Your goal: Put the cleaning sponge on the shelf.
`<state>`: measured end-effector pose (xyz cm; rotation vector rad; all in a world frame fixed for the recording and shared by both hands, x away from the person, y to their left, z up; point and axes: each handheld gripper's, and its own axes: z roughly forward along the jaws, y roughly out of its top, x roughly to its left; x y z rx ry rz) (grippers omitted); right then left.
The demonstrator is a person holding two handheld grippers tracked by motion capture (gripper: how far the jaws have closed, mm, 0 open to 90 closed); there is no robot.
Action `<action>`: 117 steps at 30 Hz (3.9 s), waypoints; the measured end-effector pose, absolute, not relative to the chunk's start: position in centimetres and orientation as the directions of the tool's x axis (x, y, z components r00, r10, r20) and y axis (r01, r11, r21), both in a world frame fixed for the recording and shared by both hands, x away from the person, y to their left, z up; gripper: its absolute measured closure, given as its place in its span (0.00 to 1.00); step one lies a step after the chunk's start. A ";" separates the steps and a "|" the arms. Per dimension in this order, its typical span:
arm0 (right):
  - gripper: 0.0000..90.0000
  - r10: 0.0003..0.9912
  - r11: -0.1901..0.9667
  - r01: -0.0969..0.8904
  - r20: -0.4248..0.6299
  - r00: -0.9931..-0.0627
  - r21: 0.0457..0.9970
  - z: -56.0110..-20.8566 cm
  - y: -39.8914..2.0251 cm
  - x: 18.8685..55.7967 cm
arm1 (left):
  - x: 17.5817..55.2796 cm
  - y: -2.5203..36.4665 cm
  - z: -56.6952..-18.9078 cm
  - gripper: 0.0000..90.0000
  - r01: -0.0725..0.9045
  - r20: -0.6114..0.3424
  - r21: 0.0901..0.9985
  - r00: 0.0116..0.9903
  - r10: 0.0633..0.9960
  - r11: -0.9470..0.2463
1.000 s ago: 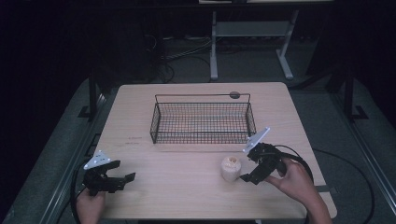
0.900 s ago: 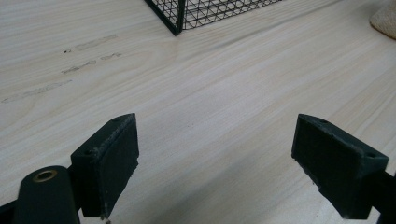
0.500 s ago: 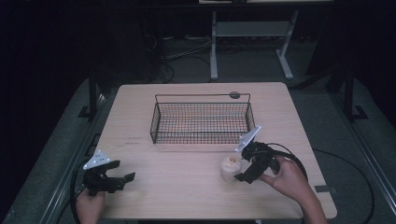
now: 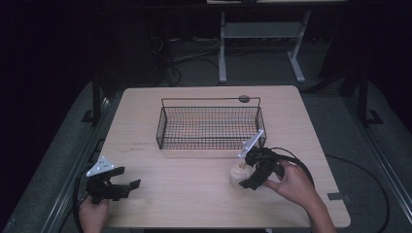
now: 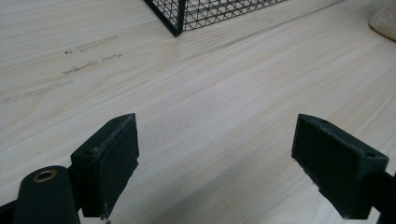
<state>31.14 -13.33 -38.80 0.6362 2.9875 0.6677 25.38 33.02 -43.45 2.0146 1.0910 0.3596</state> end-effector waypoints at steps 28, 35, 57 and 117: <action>0.25 0.373 0.874 0.370 0.054 -0.926 0.316 -39.0 -11.2 32.4 | 25.4 33.1 -43.4 0.15 0.570 -0.122 0.765 0.587 0.800 -0.302; 0.30 0.366 0.880 0.367 0.063 -0.928 0.301 -39.0 -10.9 32.6 | 25.3 33.2 -43.4 0.15 0.569 -0.121 0.766 0.586 0.801 -0.300; 0.32 0.363 0.872 0.365 0.069 -0.929 0.327 -36.7 -11.3 33.9 | 25.4 33.1 -43.4 0.15 0.573 -0.119 0.761 0.586 0.802 -0.305; 0.32 0.399 0.845 0.385 0.040 -0.916 0.372 -29.5 -9.0 40.3 | 25.3 33.3 -43.4 0.15 0.575 -0.127 0.762 0.585 0.801 -0.299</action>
